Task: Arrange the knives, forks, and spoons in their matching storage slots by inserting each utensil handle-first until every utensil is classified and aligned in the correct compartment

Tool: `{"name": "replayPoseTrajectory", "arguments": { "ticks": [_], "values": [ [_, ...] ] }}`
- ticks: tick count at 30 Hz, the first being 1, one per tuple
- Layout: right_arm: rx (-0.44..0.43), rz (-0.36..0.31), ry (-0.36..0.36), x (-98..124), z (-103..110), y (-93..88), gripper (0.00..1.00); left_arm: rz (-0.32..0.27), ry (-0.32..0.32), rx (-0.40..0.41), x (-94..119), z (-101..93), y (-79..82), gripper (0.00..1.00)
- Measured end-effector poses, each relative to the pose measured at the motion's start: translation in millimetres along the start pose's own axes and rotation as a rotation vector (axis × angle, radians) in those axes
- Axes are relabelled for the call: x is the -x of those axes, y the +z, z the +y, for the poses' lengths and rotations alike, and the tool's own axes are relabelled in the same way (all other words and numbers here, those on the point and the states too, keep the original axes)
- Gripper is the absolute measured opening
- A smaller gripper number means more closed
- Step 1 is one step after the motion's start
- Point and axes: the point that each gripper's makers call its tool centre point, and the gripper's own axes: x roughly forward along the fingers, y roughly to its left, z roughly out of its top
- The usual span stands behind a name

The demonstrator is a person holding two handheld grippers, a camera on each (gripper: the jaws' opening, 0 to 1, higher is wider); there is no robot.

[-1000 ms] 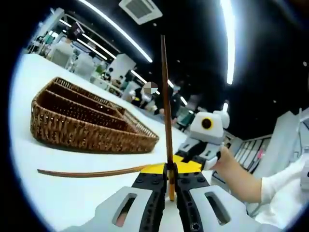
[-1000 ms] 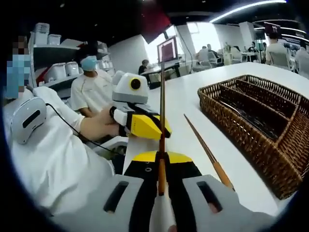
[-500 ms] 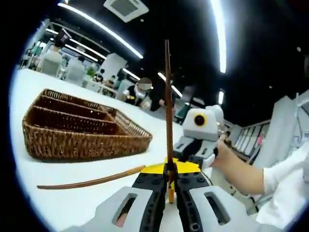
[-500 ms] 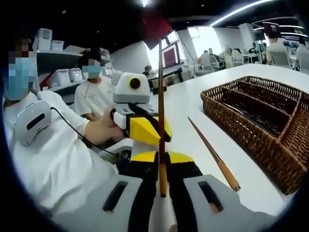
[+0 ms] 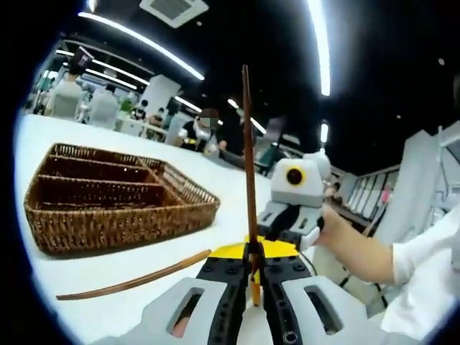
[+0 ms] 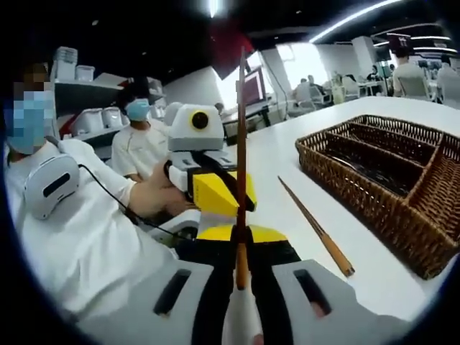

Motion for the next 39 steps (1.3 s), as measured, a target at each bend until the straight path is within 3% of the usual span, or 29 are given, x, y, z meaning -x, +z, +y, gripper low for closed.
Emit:
{"name": "replayPoseTrajectory", "arguments": {
  "ticks": [20, 25, 28, 34, 39],
  "values": [
    [-0.067, -0.068, -0.017, 5, -5, -1.5, 0.05, 0.019, -0.008, -0.01, -11, -0.5, -1.7, 0.04],
    [-0.101, -0.071, -0.023, 6, -6, -1.4, 0.05, 0.012, -0.003, -0.064, -12, 0.3, -1.0, 0.05],
    [-0.127, -0.074, -0.024, 6, -7, -1.5, 0.05, 0.005, 0.032, -0.093, -12, 5.7, 0.4, 0.1],
    [-0.157, -0.069, -0.031, 7, -9, -1.6, 0.05, -0.028, 0.043, -0.11, -4, 7.8, 5.0, 0.13],
    [-0.216, -0.068, -0.042, 9, -13, -0.2, 0.05, -0.051, 0.08, -0.196, 2, 9.4, 8.8, 0.14]
  ]
}}
